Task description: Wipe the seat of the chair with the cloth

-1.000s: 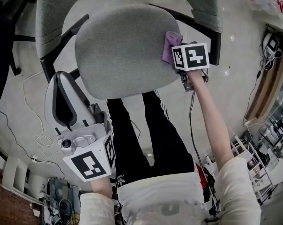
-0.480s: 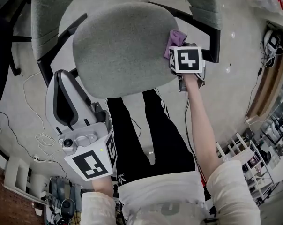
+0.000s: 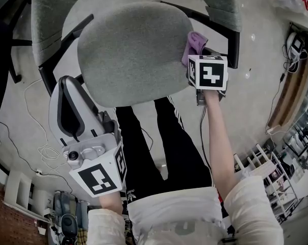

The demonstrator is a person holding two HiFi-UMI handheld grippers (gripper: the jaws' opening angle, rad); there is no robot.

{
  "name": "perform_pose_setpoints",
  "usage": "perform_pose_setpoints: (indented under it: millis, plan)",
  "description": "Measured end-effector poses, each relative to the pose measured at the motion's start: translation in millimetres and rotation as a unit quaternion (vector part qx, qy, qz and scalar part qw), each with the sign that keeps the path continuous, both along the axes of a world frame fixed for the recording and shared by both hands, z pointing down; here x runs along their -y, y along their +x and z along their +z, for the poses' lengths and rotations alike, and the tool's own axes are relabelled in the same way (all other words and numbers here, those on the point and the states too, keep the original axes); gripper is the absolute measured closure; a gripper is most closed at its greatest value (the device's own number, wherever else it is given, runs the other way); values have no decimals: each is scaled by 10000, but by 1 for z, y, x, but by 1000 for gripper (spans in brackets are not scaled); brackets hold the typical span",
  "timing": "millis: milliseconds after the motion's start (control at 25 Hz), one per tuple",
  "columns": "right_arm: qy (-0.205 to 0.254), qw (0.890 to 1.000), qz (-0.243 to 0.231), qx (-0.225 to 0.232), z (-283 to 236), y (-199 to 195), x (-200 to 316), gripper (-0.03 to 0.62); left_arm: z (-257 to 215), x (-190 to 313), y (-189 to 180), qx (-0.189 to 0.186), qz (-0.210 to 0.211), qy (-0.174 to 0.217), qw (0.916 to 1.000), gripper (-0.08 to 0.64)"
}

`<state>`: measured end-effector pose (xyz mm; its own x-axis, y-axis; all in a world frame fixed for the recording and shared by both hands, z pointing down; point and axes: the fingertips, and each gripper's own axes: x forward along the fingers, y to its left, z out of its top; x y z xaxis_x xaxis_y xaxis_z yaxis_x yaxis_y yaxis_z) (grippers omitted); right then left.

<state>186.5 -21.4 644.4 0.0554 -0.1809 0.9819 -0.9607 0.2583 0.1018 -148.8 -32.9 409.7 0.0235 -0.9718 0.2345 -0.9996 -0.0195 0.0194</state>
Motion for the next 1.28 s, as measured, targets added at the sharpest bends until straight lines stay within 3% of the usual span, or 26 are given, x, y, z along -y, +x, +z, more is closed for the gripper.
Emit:
perform_pose_setpoints:
  millis: [200, 400, 600, 760, 920, 1000, 1280]
  plan:
    - [257, 9980, 51, 578, -21, -26, 6, 505, 0, 3, -4, 10, -34, 14, 10000, 548]
    - [389, 9852, -101, 1663, -42, -100, 1, 505, -5, 3, -13, 68, -133, 55, 9999, 546]
    - [-15, 9543, -786, 2883, -37, -215, -37, 505, 0, -1, -37, 207, -383, -1, 9991, 546]
    - [-615, 9256, -1198, 3538, -21, -290, -85, 505, 1, -9, -60, 224, -631, -41, 9977, 546]
    - [-1165, 8998, -1693, 3848, -1, -335, -134, 505, 5, -12, -74, 235, -812, -55, 9964, 548]
    - [-1315, 8937, -1851, 3870, 7, -349, -153, 505, 6, -14, -79, 259, -849, -72, 9960, 548]
    - [-1310, 9040, -1908, 3595, 31, -353, -171, 505, 10, -18, -86, 287, -879, -142, 9956, 546]
